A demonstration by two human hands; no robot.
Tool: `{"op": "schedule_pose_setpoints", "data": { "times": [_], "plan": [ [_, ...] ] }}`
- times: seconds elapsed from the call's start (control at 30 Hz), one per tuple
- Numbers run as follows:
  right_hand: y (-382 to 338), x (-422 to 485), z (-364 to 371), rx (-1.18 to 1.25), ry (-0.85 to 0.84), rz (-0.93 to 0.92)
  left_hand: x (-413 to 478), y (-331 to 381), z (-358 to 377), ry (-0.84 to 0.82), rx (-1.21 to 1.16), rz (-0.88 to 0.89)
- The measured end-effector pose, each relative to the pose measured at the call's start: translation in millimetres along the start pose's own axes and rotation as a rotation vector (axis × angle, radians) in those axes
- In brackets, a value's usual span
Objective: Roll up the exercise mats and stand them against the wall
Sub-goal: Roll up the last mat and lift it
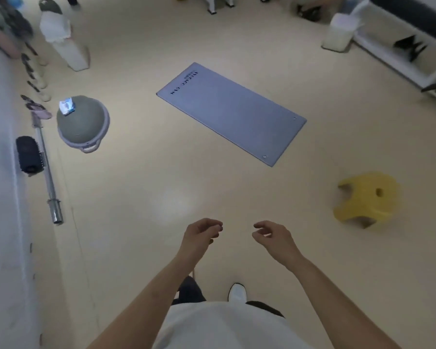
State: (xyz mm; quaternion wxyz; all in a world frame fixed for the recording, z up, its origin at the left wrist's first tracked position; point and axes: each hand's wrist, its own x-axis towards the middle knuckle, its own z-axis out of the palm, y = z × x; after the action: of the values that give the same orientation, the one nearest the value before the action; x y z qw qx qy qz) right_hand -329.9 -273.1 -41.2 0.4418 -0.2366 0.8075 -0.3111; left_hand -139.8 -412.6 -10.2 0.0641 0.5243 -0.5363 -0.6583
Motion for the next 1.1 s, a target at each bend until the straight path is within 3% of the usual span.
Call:
{"op": "schedule_pose_setpoints", "data": {
  "times": [0.37, 0.73, 0.93, 1.1],
  "plan": [
    [59, 102, -154, 0.060, 0.126, 0.233, 153, 91, 150, -0.205, 0.212, -0.024],
    [22, 257, -323, 0.076, 0.183, 0.338, 386, 261, 280, -0.399, 0.429, 0.031],
    [23, 355, -418, 0.055, 0.114, 0.287, 487, 335, 355, -0.364, 0.551, 0.101],
    [39, 451, -498, -0.024, -0.049, 0.241, 524, 359, 413, -0.196, 0.470, 0.015]
  ]
}}
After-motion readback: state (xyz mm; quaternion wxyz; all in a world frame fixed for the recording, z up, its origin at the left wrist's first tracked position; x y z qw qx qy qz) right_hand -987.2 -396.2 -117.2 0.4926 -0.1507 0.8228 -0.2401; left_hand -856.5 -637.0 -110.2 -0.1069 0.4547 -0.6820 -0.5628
